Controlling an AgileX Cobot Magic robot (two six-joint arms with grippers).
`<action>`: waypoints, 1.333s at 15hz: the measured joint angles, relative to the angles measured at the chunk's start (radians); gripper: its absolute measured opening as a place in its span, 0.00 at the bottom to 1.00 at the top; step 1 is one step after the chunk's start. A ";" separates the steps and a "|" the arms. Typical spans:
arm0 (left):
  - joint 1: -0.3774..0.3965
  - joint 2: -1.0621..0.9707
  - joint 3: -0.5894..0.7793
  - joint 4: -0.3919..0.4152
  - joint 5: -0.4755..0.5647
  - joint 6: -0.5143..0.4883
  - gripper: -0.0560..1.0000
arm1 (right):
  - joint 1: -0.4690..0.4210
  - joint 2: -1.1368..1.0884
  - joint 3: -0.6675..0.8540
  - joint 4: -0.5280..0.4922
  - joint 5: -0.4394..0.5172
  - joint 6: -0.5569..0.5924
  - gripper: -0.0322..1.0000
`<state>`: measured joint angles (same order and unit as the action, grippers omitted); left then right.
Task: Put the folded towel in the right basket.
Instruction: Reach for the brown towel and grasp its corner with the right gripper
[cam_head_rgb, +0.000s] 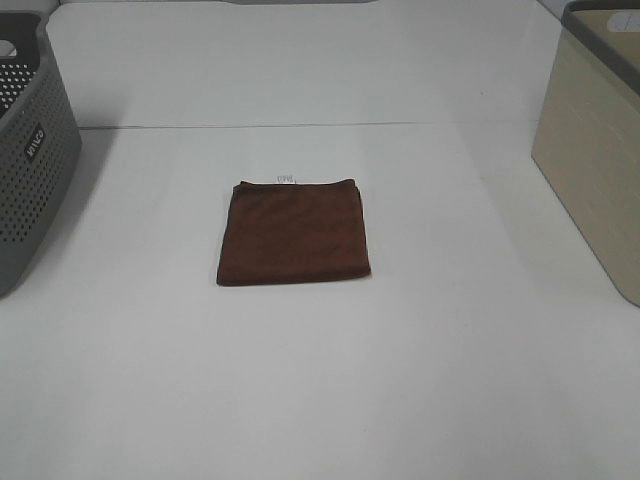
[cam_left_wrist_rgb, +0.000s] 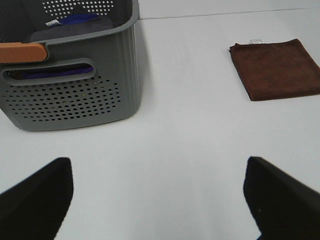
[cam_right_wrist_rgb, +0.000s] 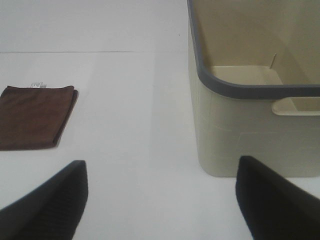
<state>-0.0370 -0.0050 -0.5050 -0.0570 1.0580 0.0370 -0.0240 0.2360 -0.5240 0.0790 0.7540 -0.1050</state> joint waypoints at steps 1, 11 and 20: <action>0.000 0.000 0.000 0.000 0.000 0.000 0.88 | 0.000 0.077 -0.012 0.010 -0.040 0.000 0.77; 0.000 0.000 0.000 0.000 0.000 0.000 0.88 | 0.000 0.899 -0.522 0.109 0.099 -0.040 0.77; 0.000 0.000 0.000 0.000 0.000 0.000 0.88 | 0.246 1.323 -0.780 0.238 0.120 -0.135 0.77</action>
<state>-0.0370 -0.0050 -0.5050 -0.0570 1.0580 0.0370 0.2220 1.5590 -1.3040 0.3170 0.8740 -0.2400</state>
